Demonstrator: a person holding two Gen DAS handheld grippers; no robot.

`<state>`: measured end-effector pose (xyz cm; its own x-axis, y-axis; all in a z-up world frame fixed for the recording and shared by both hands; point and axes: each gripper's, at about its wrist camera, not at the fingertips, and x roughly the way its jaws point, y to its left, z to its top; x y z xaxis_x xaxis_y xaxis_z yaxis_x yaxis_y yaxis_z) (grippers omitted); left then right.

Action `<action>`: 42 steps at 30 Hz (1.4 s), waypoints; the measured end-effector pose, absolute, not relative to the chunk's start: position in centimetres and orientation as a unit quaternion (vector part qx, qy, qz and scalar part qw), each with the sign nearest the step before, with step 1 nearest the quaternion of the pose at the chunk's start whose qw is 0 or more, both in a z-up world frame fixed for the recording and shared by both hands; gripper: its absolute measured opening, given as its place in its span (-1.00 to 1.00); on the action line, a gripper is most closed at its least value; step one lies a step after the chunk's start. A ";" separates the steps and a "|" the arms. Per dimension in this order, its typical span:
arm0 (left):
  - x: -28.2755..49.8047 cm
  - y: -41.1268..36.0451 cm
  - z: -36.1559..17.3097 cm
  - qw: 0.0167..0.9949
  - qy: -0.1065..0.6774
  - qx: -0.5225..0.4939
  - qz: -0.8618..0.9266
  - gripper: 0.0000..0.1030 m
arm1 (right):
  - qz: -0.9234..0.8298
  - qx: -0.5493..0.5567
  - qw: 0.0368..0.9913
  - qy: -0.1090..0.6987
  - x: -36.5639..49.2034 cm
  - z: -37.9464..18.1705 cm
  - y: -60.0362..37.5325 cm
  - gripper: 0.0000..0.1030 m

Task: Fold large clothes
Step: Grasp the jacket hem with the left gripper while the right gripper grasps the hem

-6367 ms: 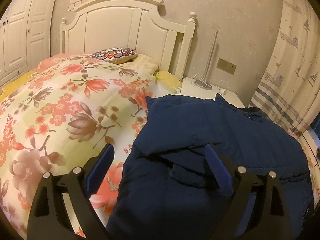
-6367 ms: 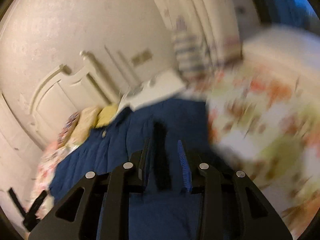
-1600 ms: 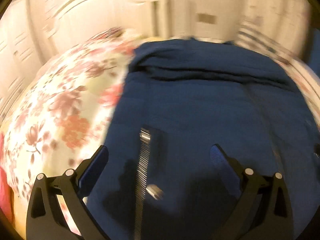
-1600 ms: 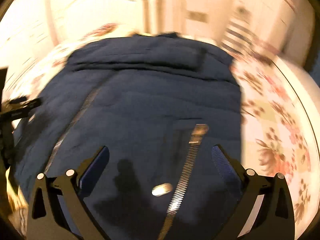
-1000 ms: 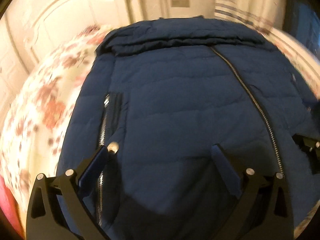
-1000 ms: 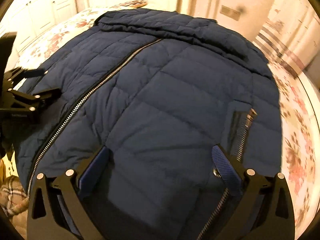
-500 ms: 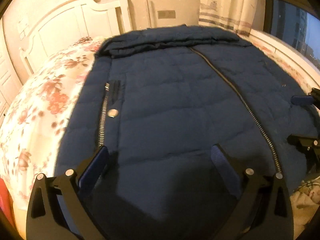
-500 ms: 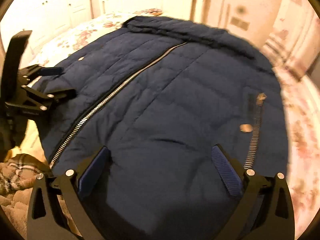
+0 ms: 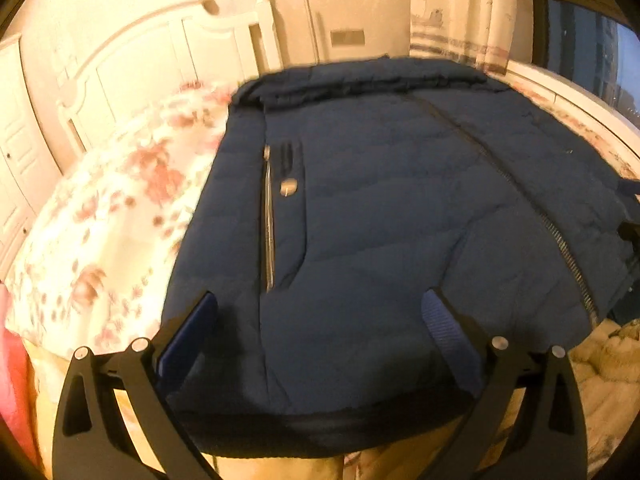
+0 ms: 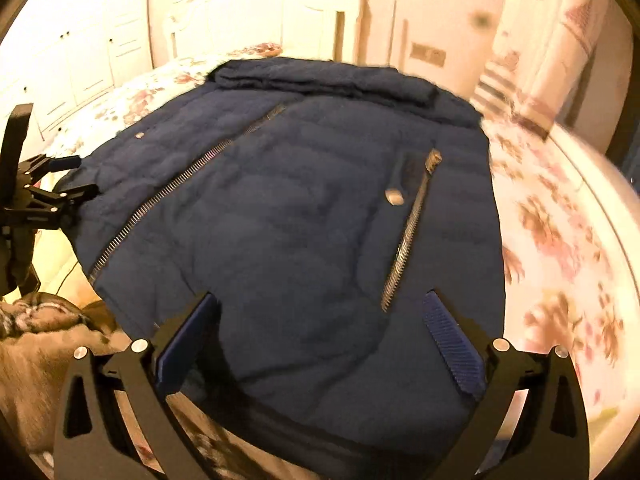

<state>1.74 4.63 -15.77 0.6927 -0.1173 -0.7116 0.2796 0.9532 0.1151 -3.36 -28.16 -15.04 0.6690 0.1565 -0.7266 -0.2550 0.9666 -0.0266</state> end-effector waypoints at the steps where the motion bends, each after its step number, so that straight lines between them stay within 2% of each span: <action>1: 1.8 4.9 -15.9 0.913 0.380 0.097 -0.112 0.96 | 0.118 -0.046 0.908 0.398 -3.2 -15.7 -28.7 0.91; 7: 0.4 6.3 -14.4 0.922 0.354 0.143 -0.069 0.96 | 0.087 -0.050 0.919 0.381 -5.7 -14.5 -30.6 0.91; 14: 1.1 12.1 -14.6 0.924 0.374 0.072 -0.029 0.96 | 0.036 0.067 0.918 0.389 -9.0 -15.7 -37.0 0.91; 19: 1.4 11.8 -15.0 0.922 0.377 0.079 -0.035 0.95 | 0.072 0.060 0.912 0.399 -8.4 -16.4 -34.9 0.91; 20: 1.3 11.8 -15.0 0.921 0.379 0.079 -0.038 0.88 | 0.071 0.046 0.913 0.398 -8.3 -16.5 -34.1 0.91; 22: 1.2 11.8 -15.1 0.918 0.386 0.066 -0.057 0.68 | 0.083 0.034 0.913 0.398 -8.5 -16.3 -33.5 0.71; 23: 1.0 11.8 -15.1 0.917 0.389 0.062 -0.065 0.62 | 0.079 0.030 0.912 0.401 -8.5 -16.2 -33.3 0.70; 27: 0.4 11.6 -15.2 0.916 0.388 0.054 -0.085 0.50 | 0.072 0.033 0.914 0.397 -8.4 -16.1 -33.2 0.58; 30: 0.6 12.0 -15.4 0.916 0.390 0.035 -0.088 0.54 | 0.061 0.007 0.915 0.398 -7.8 -16.1 -32.6 0.58; 32: 1.2 12.4 -15.9 0.917 0.392 0.019 -0.077 0.83 | 0.056 -0.007 0.917 0.395 -7.4 -16.3 -32.2 0.60; 35: 1.7 12.5 -16.1 0.916 0.395 0.010 -0.074 0.88 | 0.059 -0.007 0.921 0.386 -7.1 -16.5 -32.2 0.62; 36: 1.8 12.3 -16.1 0.915 0.395 0.015 -0.076 0.84 | 0.059 -0.007 0.921 0.384 -7.0 -16.5 -32.2 0.62; 40: 1.9 11.5 -15.6 0.913 0.394 0.014 -0.106 0.28 | 0.067 -0.010 0.926 0.371 -7.3 -16.6 -32.3 0.61; 42: 2.0 10.9 -15.6 0.913 0.395 0.029 -0.101 0.25 | 0.073 -0.011 0.927 0.368 -7.4 -16.6 -32.3 0.56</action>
<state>2.02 10.92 -15.58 0.6674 -0.1623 -0.7268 0.2082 0.9777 -0.0271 -7.38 -32.34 -16.61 0.7185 0.1269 -0.6839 -0.1436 0.9891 0.0326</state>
